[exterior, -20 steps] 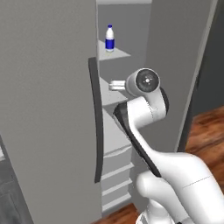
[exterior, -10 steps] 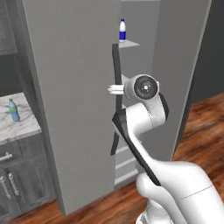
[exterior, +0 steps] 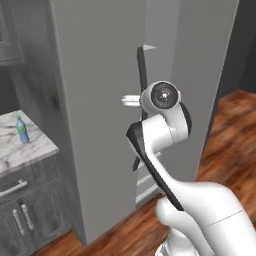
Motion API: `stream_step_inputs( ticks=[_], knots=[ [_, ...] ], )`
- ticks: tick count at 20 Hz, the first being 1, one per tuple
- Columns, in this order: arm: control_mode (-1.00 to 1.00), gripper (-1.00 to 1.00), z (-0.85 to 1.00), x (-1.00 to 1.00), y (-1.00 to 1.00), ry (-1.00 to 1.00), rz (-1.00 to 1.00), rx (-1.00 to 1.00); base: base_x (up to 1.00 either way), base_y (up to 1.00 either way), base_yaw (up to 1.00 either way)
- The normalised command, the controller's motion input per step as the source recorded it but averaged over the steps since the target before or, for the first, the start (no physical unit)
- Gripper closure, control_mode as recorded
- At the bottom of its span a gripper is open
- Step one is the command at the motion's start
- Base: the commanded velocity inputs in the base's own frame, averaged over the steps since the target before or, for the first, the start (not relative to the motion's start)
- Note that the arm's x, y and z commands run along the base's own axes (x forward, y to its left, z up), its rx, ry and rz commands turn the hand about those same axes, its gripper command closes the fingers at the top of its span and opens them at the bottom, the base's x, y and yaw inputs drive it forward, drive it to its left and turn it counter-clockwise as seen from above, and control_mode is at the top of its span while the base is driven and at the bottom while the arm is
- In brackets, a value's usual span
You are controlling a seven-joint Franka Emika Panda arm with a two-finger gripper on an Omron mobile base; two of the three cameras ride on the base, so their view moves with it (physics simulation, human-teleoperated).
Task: Take the bottled waters from the counter and place them in the freezer to freeze. Close the freezer door after placing the bottles.
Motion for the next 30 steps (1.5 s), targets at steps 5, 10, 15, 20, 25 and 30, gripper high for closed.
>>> stream_step_inputs(
  ticks=[5,10,15,20,25,30],
  knots=[
    [1.0,-1.0,0.0,0.0,0.0,0.0,0.0,0.0,-1.0,1.0,0.16],
    [1.0,-1.0,0.0,0.0,0.0,0.0,0.0,0.0,-0.6,1.0,0.47],
    [1.0,-1.0,0.0,0.0,0.0,0.0,0.0,0.0,-0.01,1.0,0.35],
    [1.0,-1.0,0.0,0.0,0.0,0.0,0.0,0.0,0.54,0.87,-0.03],
    [1.0,-1.0,0.0,0.0,0.0,0.0,0.0,0.0,0.91,0.22,-0.26],
    [1.0,-1.0,0.0,0.0,0.0,0.0,0.0,0.0,0.9,0.02,-0.24]
  ],
)
